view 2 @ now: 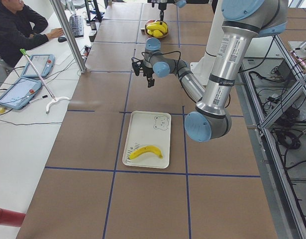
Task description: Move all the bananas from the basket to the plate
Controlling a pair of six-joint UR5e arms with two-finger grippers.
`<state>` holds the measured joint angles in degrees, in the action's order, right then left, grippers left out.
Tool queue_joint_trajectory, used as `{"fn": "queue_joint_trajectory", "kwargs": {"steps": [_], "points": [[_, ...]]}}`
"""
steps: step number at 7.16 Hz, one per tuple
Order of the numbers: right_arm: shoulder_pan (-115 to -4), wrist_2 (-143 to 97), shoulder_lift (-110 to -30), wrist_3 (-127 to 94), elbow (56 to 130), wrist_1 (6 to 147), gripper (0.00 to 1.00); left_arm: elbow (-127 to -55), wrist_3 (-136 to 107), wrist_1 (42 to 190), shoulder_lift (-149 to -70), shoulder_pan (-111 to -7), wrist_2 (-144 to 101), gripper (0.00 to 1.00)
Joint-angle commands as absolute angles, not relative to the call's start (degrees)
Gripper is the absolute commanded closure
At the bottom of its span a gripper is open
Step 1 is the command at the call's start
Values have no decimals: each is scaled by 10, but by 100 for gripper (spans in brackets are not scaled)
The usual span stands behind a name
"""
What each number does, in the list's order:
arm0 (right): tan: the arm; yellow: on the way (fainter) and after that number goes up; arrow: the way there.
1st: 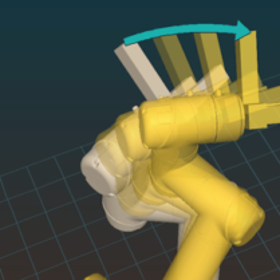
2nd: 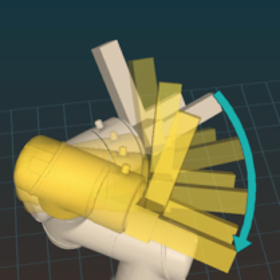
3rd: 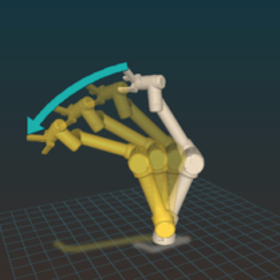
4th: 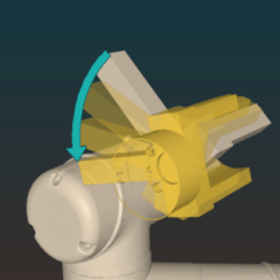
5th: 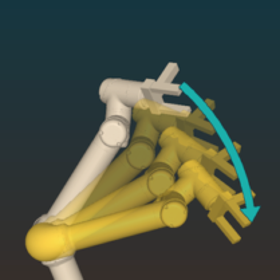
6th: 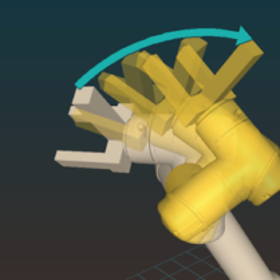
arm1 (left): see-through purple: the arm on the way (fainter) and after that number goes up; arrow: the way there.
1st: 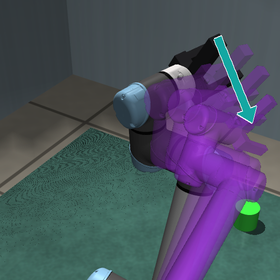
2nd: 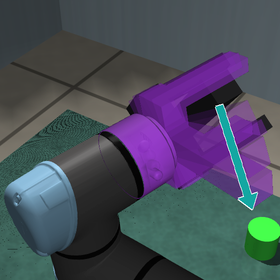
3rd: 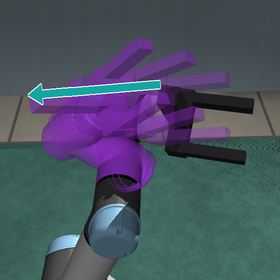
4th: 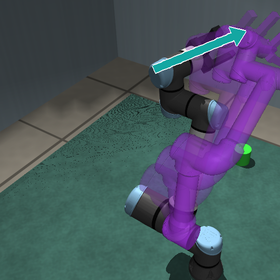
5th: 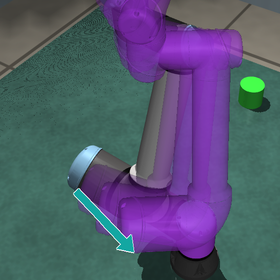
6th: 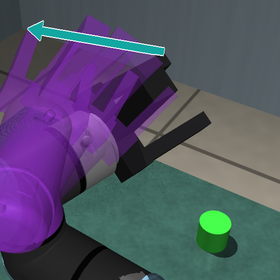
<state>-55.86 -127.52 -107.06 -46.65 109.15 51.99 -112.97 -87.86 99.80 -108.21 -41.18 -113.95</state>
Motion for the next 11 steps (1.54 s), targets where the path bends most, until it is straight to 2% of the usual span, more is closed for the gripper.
{"fn": "queue_joint_trajectory", "kwargs": {"steps": [1,3,4,5,7,8,9,11], "points": [[-642,-1362,-1064,-465,1097,521,100,-1130,-879,998,-1084,-411,-1140,0],[-759,-1460,-1067,-434,1116,525,100,-1129,-879,998,-1085,-411,-1140,0],[-792,-1483,-1065,-434,1128,525,100,-1131,-879,998,-1086,-411,-1141,0],[-785,-1479,-1028,-440,1139,530,100,-1132,-879,998,-1087,-411,-1142,0],[-670,-1425,-916,-485,1131,560,100,-1127,-879,1000,-1120,-410,-1141,0],[-584,-1355,-846,-577,1131,570,100,-1127,-879,1008,-1123,-407,-1142,0],[-504,-1282,-789,-667,1130,570,100,-1112,-881,1059,-1131,-403,-1142,0],[-386,-1175,-714,-771,1130,570,100,-1051,-1008,1299,-1132,-401,-1141,1]]}}
